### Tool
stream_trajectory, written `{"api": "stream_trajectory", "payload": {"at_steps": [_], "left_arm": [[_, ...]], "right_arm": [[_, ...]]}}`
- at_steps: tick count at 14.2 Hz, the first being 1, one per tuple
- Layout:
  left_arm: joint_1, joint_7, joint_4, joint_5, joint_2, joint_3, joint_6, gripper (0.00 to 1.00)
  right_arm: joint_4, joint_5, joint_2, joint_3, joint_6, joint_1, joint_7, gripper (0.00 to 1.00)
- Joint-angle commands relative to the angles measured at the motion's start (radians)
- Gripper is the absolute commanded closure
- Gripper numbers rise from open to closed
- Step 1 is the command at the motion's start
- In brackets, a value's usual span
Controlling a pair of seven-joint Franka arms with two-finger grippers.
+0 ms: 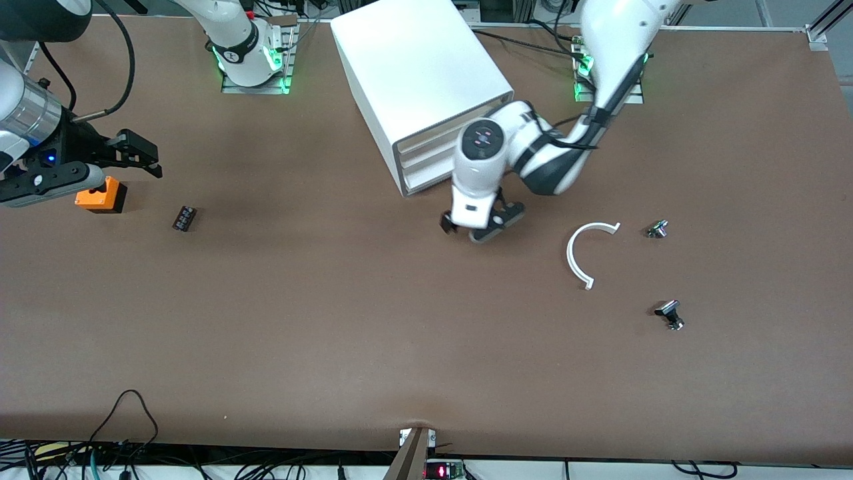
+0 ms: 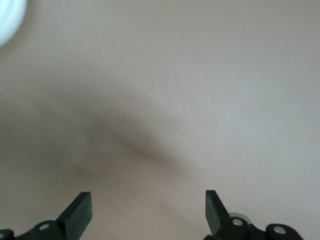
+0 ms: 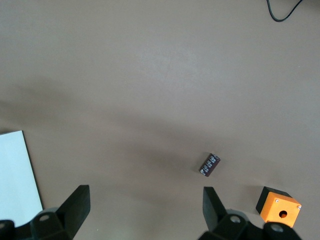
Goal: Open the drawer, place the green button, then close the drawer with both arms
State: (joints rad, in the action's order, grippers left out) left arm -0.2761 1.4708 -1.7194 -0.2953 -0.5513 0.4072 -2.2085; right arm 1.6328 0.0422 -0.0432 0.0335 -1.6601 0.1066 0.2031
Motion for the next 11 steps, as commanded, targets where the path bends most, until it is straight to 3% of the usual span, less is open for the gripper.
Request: {"api": "stream_trajectory", "payload": {"at_steps": [1,11], "left_arm": [[0.070,-0.047,0.020,-0.033,0.049,0.015,0.081,0.00],[0.336,-0.414,0.018,-0.030,0.165,0.021,0.167,0.00]], "right_arm": [[-0.027,-0.010,-0.011,-0.004,0.023,-0.007,0.004,0.00],[-0.025,-0.008,-0.009,-0.006,0.023,-0.005,0.006,0.00]]}}
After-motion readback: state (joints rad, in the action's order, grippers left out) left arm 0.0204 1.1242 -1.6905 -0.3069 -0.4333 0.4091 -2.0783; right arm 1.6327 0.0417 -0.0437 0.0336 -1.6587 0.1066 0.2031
